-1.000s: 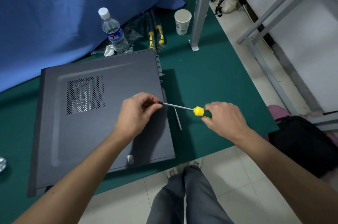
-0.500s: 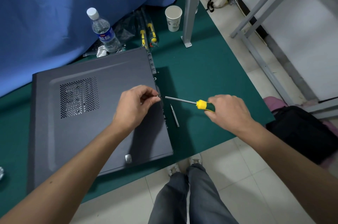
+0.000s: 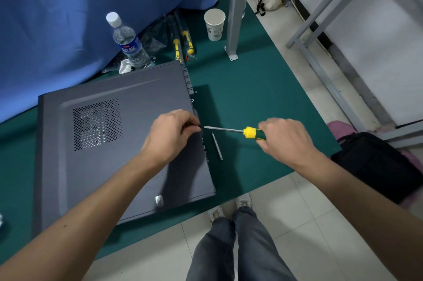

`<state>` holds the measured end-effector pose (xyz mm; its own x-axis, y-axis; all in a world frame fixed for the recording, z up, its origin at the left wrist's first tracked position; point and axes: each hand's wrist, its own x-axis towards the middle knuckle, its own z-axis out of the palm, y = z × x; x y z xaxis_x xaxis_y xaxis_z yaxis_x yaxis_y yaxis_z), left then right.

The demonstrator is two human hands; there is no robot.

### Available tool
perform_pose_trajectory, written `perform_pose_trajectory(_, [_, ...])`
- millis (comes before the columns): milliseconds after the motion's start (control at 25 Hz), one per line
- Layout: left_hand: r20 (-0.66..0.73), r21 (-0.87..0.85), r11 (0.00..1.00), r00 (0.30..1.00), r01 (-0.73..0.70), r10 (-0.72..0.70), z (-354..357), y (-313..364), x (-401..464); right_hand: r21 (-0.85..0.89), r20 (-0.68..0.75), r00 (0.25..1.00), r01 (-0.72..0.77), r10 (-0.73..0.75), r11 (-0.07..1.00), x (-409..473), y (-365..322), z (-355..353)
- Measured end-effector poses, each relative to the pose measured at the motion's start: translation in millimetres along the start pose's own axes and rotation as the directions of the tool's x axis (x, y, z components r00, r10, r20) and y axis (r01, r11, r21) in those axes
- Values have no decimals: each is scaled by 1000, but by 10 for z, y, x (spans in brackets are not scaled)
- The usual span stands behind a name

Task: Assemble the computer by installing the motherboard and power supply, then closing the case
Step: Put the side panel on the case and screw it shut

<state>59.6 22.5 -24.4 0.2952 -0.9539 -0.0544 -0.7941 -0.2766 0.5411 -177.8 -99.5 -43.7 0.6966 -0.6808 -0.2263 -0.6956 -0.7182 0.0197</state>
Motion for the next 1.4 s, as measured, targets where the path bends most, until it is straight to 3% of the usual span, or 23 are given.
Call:
perform_pose_trajectory(240, [242,245,962,968,-119,58,52,65,133,21,3,1000,21,-21,1000,31,41,-89])
perform_pose_trajectory(360, [321,260,961,947,-92,4,-1,76,280,299,-2,999,47,-49,953,84,168,-140])
perform_pose_trajectory(440, [366,248,966,930,-71,-25,-68,64,408,594,82,994,11,-74,804,118,311,-179])
perform_pose_trajectory(520, [417,206,978,908,-45,-46,-129,64,545,819,124,989,-58,-78,571,141,475,-172])
perform_pose_trajectory(640, [461,160,987,886,-29,-49,-151,96,699,968,149,987,-158,62,197,155,638,-92])
perform_pose_trajectory(760, [447,156,987,894,-47,-29,-101,128,757,964,267,947,-257,181,-75,135,650,8])
perform_pose_trajectory(880, [481,158,985,877,-74,-11,-50,154,793,935,340,916,-306,214,-177,133,656,104])
perform_pose_trajectory(1000, [538,162,984,842,-69,-30,-19,198,844,891,403,904,-352,145,-287,159,718,174])
perform_pose_trajectory(1200, [690,142,990,719,-19,-85,43,384,1004,857,403,905,-321,139,-403,173,876,240])
perform_pose_trajectory(1400, [803,256,960,578,-113,-146,77,463,1200,870,348,922,-248,173,-427,205,848,381])
